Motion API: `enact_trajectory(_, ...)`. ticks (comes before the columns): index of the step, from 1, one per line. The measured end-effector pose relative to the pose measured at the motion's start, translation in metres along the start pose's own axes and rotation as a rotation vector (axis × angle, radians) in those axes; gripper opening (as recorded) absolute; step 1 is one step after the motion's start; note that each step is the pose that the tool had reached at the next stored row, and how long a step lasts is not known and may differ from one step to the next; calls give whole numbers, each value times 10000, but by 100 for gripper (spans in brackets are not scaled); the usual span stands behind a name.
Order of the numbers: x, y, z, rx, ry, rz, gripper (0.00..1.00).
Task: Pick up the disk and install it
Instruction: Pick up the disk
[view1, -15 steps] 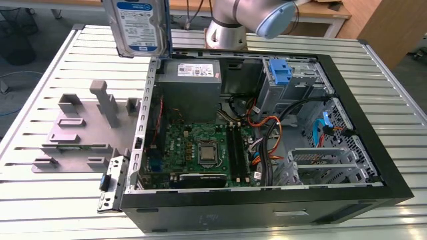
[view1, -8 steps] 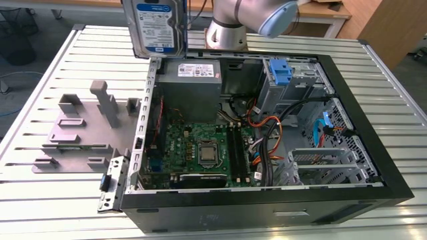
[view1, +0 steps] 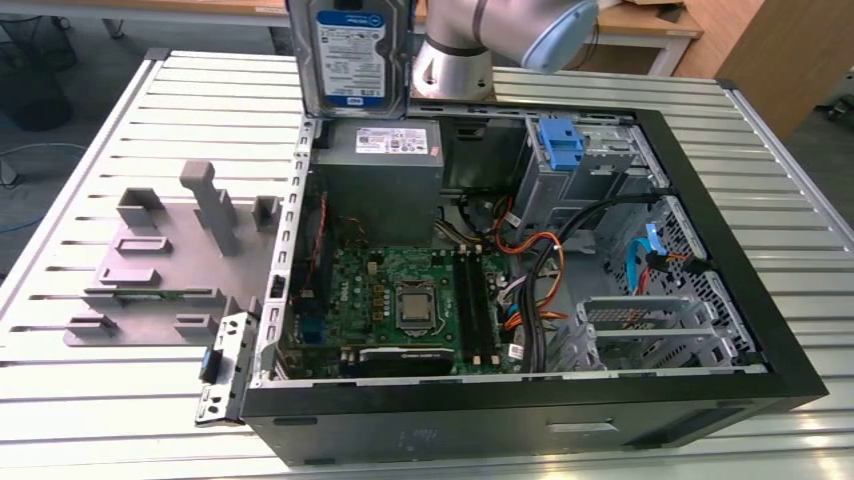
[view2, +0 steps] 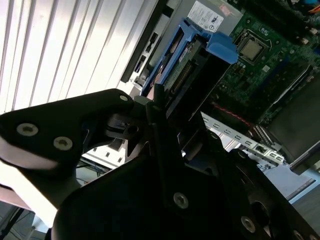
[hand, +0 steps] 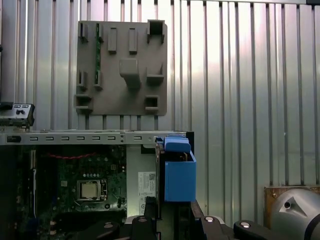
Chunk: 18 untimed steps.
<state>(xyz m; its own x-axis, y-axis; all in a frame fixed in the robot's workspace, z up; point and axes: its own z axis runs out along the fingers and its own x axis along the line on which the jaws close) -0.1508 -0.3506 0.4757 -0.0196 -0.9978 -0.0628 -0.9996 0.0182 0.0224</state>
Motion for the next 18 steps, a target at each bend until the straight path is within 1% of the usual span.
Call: enact_trajectory(18,-15,-820,7,-14,0,2,35)
